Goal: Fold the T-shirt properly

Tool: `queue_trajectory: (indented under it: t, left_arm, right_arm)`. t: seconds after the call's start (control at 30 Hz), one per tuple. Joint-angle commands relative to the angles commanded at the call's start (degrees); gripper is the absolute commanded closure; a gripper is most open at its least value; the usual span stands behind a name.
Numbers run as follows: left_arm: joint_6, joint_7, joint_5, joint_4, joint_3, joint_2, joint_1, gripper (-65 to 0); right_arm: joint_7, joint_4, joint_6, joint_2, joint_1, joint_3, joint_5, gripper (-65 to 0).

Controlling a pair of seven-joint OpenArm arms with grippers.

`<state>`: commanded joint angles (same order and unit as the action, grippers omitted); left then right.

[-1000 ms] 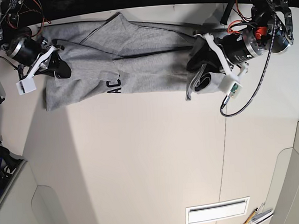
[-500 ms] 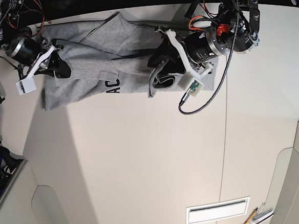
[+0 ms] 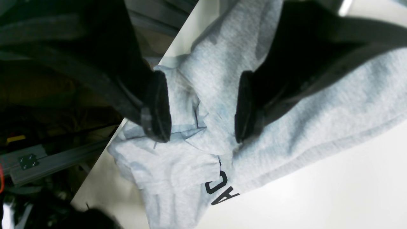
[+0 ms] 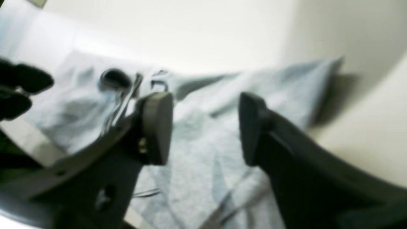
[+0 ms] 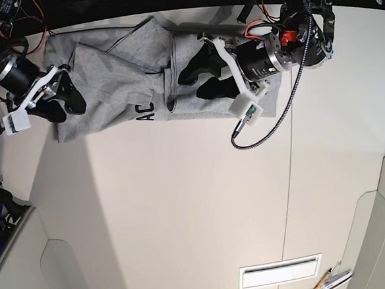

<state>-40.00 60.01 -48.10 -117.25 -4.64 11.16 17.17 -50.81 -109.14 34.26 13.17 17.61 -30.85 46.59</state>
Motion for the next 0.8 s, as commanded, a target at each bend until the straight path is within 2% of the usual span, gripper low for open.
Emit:
queue_trajectory:
  t: [0.07,0.2,0.3,0.43,0.6,0.8]
  left_arm:
    - [0.0,0.0,0.2,0.0,0.0,0.0,0.0,-35.7]
    - [0.0,0.0,0.2,0.0,0.0,0.0,0.0,-35.7]
    - [0.0,-0.2,0.1,0.0,0.0,0.0,0.0,-35.7]
    - [0.0,-0.2,0.1,0.0,0.0,0.0,0.0,-35.7]
    - [0.0,-0.3,0.1,0.0,0.0,0.0,0.0,-35.7]
    - [0.0,-0.9,0.1,0.0,0.0,0.0,0.0,-35.7]
  right_arm:
    - [0.2,0.3,-0.42,0.0,0.0,-3.1,-0.3,-45.3]
    - [-0.7,2.5,-0.59,0.7,0.1,-7.0,-1.1,-45.6]
    - [-0.7,6.3,-0.55,1.8,0.2,-7.0,-1.1,-45.6]
    - [-0.7,14.6,0.57,3.3,0.0,-6.7,1.1,-45.6]
    - [-1.2,21.4,1.14,3.5,0.1,-3.1,1.5,-45.5]
    - [-1.7,21.7,1.14,3.4,0.0,5.3,3.6,-45.4]
